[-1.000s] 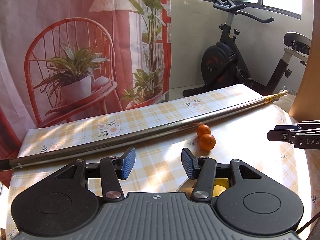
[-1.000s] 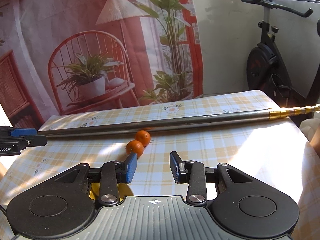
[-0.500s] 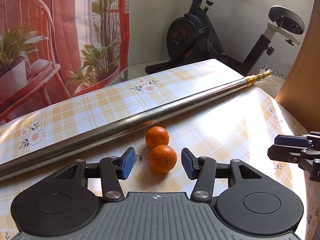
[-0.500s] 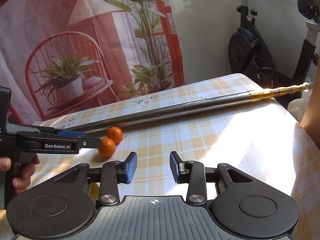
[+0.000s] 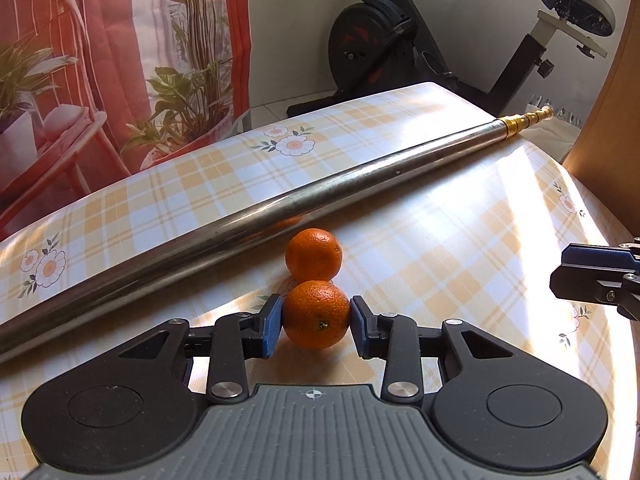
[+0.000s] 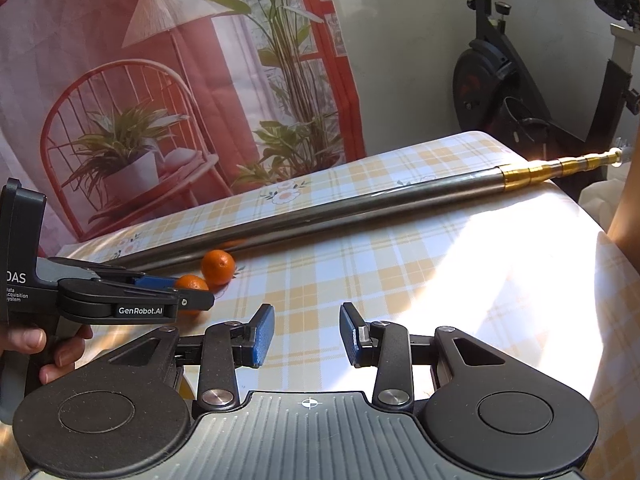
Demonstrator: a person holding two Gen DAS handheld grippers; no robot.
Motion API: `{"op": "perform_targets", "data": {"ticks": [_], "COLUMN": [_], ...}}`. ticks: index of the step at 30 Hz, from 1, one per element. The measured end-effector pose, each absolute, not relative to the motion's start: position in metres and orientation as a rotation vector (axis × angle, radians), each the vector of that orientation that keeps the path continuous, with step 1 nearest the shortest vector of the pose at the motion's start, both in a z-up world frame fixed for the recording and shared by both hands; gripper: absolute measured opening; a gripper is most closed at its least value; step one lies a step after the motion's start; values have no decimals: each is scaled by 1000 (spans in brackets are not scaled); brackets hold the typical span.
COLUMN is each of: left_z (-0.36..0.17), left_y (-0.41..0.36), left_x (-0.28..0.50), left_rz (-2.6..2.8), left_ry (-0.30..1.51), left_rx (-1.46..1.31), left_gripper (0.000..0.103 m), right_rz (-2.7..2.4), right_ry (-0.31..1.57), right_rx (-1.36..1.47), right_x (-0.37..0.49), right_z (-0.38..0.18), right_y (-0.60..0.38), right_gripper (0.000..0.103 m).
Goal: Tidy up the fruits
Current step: 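Grasp the remaining tangerine with the right gripper while the left holds its tangerine, then carry both tangerines over the plate with both grippers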
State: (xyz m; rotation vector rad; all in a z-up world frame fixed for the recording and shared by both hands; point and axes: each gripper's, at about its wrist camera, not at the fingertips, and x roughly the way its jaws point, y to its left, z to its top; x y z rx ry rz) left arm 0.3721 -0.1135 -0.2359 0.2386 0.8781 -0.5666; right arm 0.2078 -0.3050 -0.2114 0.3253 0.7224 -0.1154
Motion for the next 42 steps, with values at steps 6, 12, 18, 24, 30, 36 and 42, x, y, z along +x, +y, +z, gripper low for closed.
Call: {"op": "perform_targets", "data": {"ticks": [6, 12, 18, 24, 30, 36, 42], "left_z": [-214, -195, -178, -173, -179, -182, -183], "left_y": [-78, -25, 27, 53, 60, 62, 61], "left_x": [354, 326, 298, 279, 269, 259, 257], "left_rz": [-518, -368, -279, -226, -200, -211, -216], "left_ry": [831, 779, 758, 744, 744, 742, 744], "left_rx": [180, 117, 27, -49, -108, -121, -113], "left_gripper": [38, 38, 38, 38, 38, 38, 38], "right_rz": [-52, 59, 97, 105, 59, 45, 42], "right_ry": [695, 648, 694, 799, 848, 862, 859], "right_rx": [346, 277, 148, 113, 44, 16, 0], "right_x": [233, 279, 319, 344, 355, 363, 368], "right_z": [-203, -198, -217, -239, -250, -252, -254], "right_y": [-296, -274, -242, -226, -219, -216, -214], "right_gripper": [34, 34, 34, 36, 38, 36, 33]}}
